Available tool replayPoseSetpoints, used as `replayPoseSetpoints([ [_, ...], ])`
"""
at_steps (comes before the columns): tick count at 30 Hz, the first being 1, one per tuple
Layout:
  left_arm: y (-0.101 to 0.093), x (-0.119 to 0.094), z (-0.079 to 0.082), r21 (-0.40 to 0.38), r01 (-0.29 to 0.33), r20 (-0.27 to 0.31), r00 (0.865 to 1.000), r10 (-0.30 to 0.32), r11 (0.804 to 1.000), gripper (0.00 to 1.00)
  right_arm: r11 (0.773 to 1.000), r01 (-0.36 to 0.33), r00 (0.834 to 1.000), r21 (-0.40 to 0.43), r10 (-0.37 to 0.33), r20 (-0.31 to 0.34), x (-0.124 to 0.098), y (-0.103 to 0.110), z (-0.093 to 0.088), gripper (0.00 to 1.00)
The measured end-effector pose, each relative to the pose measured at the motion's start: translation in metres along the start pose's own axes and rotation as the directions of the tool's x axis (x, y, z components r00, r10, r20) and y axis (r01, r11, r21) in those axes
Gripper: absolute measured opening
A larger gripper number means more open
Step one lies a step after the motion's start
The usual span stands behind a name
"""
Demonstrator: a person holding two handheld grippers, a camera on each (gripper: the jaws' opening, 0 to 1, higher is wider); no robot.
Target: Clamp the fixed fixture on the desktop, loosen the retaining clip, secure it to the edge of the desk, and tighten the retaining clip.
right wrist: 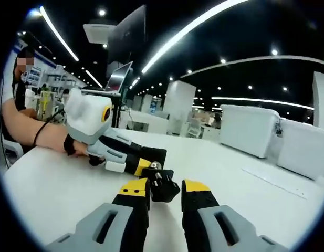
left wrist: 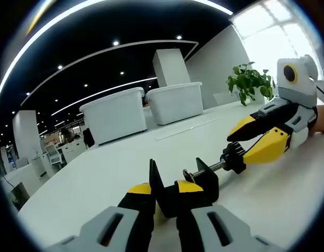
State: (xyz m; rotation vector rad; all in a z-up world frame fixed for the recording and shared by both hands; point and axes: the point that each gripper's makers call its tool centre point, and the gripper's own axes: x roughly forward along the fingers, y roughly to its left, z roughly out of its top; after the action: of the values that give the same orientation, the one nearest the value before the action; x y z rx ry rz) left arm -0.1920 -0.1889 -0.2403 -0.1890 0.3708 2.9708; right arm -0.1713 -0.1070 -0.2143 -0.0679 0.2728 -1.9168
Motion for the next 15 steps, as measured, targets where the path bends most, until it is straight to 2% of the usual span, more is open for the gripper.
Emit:
replayPoseSetpoints([
  [3,0.0002,0.0000,-0.0002,0.000,-0.002,-0.002,1.000,0.002,1.000,0.14,1.000,0.002,1.000,-0.003,-0.002,-0.001,0.0003,-0.0014,-0.0005,0.21],
  [6,0.0032,-0.0011,-0.0019,0.006,-0.017,-0.014,1.000,0.017,1.000,0.09,1.000,0.013,1.000,-0.010,-0.013,-0.004,-0.0002,-0.0023,-0.0003,0.21],
  [12,0.0027,-0.0023,-0.0021,0.003,-0.023,-0.027,0.999,0.023,1.000,0.08,0.999,0.045,0.999,-0.003,-0.045,0.014,-0.0037,-0.0078,0.0048,0.21],
  [15,0.0053,-0.0051,-0.0034,-0.106,-0.045,-0.068,0.997,0.037,0.993,0.05,0.998,0.060,0.998,0.001,-0.060,0.020,-0.0065,-0.0084,0.0065,0.21],
])
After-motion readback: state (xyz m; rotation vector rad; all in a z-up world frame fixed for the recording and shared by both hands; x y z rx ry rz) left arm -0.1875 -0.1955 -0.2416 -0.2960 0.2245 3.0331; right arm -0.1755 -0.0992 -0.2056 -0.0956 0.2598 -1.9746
